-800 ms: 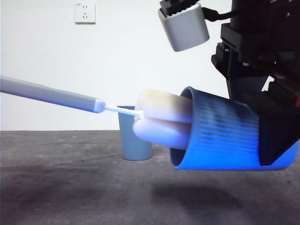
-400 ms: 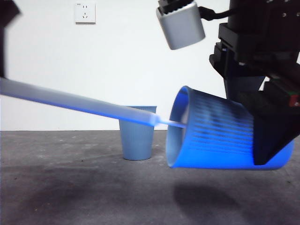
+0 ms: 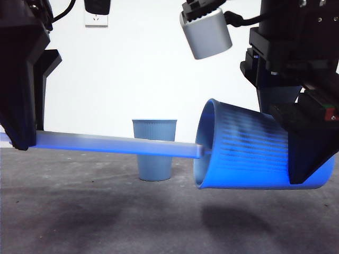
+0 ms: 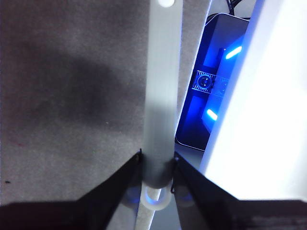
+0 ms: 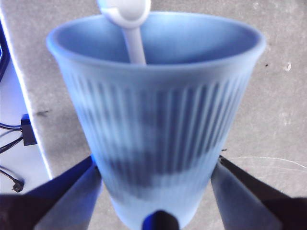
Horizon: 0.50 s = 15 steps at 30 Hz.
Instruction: Pick up the cup brush,pick up the cup,insert the brush into the cup,clean the cup,put the cup brush back,put the cup back to the fixed position on the table
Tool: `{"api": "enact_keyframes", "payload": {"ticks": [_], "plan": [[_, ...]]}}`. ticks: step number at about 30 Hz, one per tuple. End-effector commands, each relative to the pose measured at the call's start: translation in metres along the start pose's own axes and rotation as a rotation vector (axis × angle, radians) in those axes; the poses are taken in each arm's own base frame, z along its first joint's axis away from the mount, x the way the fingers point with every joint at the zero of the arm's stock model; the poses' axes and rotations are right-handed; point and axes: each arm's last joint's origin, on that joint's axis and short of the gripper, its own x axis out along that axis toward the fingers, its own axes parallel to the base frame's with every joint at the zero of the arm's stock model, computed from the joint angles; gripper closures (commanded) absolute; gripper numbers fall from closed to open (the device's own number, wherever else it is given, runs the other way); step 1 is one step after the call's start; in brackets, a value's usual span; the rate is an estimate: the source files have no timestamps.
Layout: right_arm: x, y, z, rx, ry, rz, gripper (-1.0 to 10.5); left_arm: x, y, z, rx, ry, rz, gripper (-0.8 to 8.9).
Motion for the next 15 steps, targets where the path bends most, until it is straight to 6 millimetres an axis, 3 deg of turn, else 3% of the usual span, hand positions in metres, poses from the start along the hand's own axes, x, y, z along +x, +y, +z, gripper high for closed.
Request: {"api": "enact_keyframes", "payload": {"ticks": [1,15], "plan": [[-0.002,0.0,0.004,0.021,-0.04,0.007,9.6,0.0,0.0,0.001,-0.014,-0.018,0.003,8.22],[-0.001,0.0,0.004,0.023,-0.039,0.006,9.6,-0.041,-0.01,-0.038,-0.058,-0.004,0.071,8.22]]}}
